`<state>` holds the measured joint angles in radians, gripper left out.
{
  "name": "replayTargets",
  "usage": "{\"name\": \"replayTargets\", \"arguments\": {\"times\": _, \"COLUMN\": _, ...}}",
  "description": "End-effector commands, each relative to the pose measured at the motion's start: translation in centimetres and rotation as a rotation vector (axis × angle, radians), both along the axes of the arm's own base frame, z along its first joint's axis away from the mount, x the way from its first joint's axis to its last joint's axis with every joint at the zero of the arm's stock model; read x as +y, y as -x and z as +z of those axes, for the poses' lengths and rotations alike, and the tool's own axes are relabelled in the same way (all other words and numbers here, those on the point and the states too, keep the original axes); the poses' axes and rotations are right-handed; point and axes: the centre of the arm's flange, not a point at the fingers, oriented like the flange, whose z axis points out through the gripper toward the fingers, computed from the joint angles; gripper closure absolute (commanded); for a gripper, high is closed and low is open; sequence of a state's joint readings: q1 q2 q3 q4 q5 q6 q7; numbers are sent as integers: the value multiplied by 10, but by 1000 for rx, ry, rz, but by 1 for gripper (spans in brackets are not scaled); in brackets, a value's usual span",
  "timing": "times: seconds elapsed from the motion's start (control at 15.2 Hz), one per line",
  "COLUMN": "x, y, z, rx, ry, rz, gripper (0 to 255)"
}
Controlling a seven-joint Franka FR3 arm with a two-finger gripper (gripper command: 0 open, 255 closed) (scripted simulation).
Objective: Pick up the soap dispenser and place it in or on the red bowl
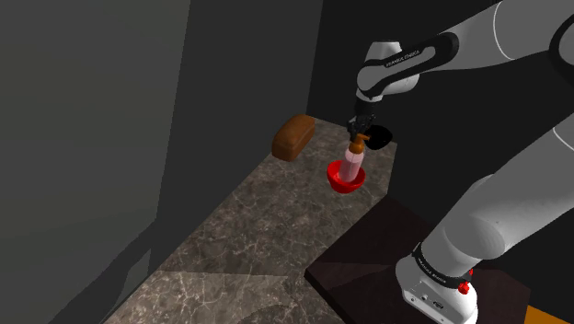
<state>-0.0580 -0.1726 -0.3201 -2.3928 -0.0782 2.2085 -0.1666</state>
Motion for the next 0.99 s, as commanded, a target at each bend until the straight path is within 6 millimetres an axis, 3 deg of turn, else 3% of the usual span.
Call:
{"name": "replayTargets", "arguments": {"times": 0.0, "x": 0, "y": 0, "z": 0, "rx": -1, "ry": 0, "rz": 0, "gripper": 255}}
{"name": "replayTargets", "arguments": {"times": 0.07, "x": 0, "y": 0, "z": 0, "rx": -1, "ry": 0, "rz": 0, "gripper": 255}}
{"name": "replayTargets", "arguments": {"times": 0.13, "x": 0, "y": 0, "z": 0, "rx": -1, "ry": 0, "rz": 0, "gripper": 0}}
{"name": "replayTargets", "arguments": {"times": 0.46, "x": 0, "y": 0, "z": 0, "rx": -1, "ry": 0, "rz": 0, "gripper": 0}}
{"name": "replayTargets", "arguments": {"times": 0.73, "x": 0, "y": -1, "z": 50, "rx": -1, "ry": 0, "rz": 0, "gripper": 0}}
{"name": "replayTargets", "arguments": {"times": 0.92, "x": 0, "y": -1, "z": 50, "rx": -1, "ry": 0, "rz": 0, "gripper": 0}}
